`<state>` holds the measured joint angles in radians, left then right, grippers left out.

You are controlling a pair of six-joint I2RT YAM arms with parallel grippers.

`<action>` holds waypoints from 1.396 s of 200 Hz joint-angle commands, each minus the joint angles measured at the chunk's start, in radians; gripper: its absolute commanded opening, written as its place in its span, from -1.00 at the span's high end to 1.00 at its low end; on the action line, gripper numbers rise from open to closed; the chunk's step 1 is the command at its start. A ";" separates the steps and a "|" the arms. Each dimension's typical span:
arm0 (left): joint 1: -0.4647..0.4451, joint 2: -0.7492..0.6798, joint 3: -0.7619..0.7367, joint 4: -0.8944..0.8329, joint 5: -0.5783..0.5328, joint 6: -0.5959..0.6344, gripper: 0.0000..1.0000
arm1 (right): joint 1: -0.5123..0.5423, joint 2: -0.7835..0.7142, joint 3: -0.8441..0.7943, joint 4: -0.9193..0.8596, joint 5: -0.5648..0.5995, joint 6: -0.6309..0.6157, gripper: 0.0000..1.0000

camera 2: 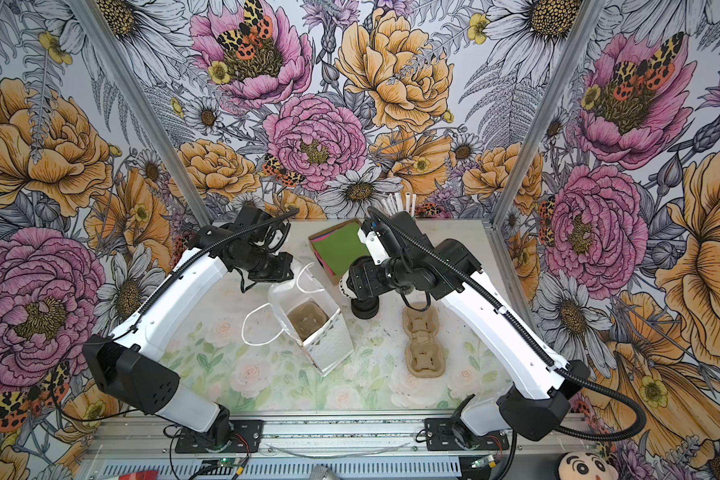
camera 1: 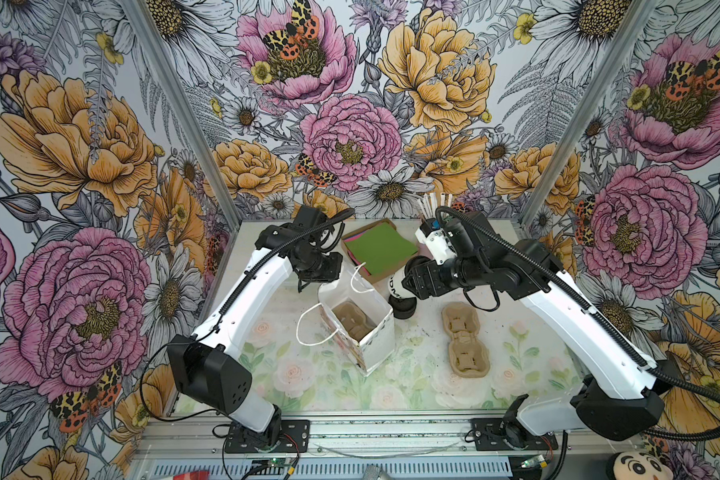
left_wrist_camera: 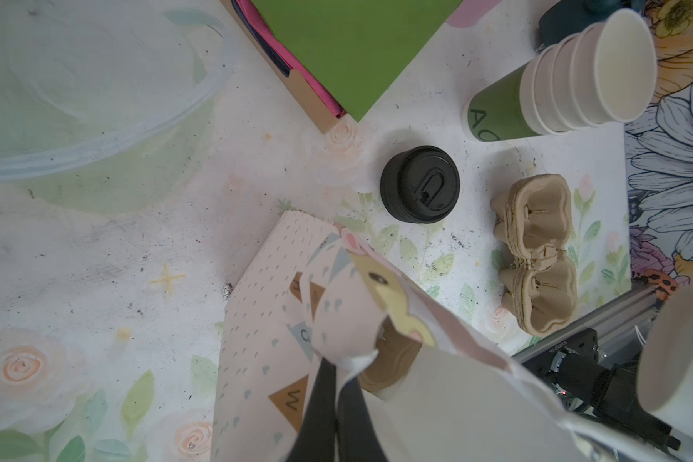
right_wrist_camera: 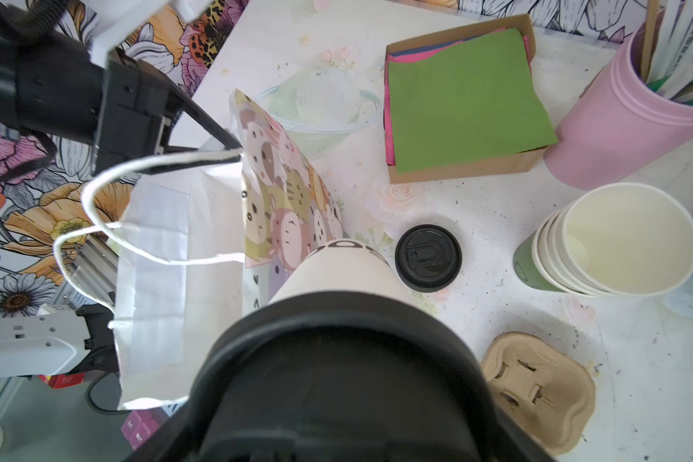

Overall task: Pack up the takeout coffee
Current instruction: 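Lift the cup and carry it over the gift bag with the right gripper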

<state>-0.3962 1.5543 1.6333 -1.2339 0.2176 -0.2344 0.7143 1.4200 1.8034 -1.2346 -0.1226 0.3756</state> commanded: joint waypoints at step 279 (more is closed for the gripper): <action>-0.056 0.067 0.096 0.120 -0.032 -0.256 1.00 | 0.253 0.297 0.395 -0.201 0.104 0.142 -0.55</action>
<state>-0.4458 1.6161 1.7035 -1.1248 0.1547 -0.4740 0.9592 1.6932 2.1593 -1.4261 -0.0814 0.5304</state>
